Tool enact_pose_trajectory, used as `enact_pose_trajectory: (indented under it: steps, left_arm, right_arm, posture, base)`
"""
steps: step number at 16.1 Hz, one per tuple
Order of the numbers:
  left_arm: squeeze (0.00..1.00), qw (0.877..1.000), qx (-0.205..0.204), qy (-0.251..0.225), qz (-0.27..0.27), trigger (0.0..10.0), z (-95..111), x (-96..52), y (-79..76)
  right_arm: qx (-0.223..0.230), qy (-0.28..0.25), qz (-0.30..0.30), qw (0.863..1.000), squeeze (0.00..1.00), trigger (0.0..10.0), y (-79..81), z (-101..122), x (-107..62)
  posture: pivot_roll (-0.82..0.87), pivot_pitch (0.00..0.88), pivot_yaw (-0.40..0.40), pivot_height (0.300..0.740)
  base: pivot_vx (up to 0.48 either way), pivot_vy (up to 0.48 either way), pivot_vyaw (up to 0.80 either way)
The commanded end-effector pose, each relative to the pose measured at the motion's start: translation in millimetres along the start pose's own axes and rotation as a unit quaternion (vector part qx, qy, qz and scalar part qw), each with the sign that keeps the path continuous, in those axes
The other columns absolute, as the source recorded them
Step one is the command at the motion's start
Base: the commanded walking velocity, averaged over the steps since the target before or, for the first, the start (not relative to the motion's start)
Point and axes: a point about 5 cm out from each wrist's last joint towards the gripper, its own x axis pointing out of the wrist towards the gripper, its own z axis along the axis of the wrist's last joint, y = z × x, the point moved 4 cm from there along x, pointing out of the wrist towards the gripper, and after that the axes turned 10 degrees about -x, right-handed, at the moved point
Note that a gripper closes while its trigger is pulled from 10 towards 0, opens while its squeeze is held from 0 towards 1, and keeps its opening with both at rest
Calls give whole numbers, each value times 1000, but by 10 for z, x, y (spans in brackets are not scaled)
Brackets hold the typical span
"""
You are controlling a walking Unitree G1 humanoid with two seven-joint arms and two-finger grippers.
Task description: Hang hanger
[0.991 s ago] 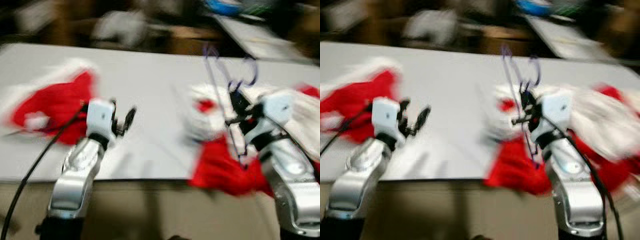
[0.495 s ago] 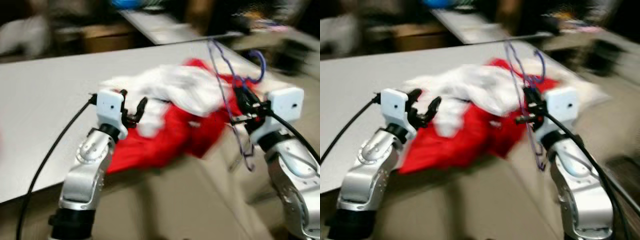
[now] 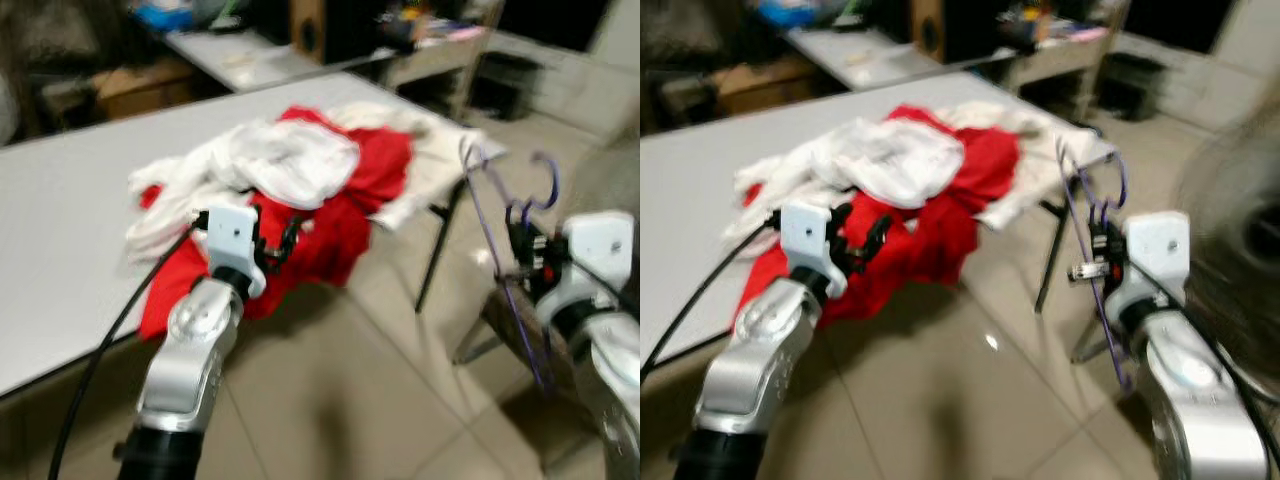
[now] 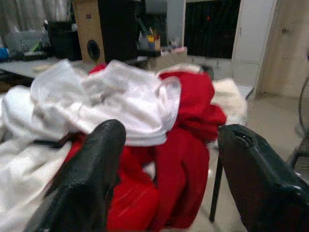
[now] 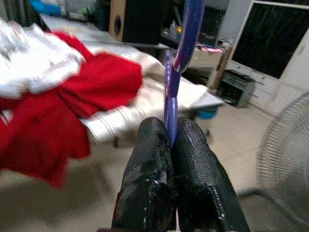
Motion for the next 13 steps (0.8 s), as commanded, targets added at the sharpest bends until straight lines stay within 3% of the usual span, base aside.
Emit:
enact_pose_trajectory:
  steps: [1,4,9,13]
  left_arm:
    - [1000,1000,-12,5,4,10000,-27,12,-23]
    - [1000,999,-8,-4,31,10000,-46,11,19]
    - [1000,996,0,-41,77,10000,133,27,203]
    - [984,995,-3,-55,86,10000,179,31,214]
  right_arm:
    - [-7,-11,2,1000,0,10000,-15,75,1]
    - [-13,-28,11,999,0,10000,33,109,-77]
    - [-12,-69,16,997,0,10000,1,268,37]
    - [-20,-90,38,995,0,10000,-17,354,75]
  posture:
    - [-160,0,20,740]
    - [-177,0,37,740]
    - [-144,0,19,740]
    - [-131,0,-5,740]
  base:
    - [401,0,0]
    - [398,0,0]
    - [389,0,0]
    - [392,0,0]
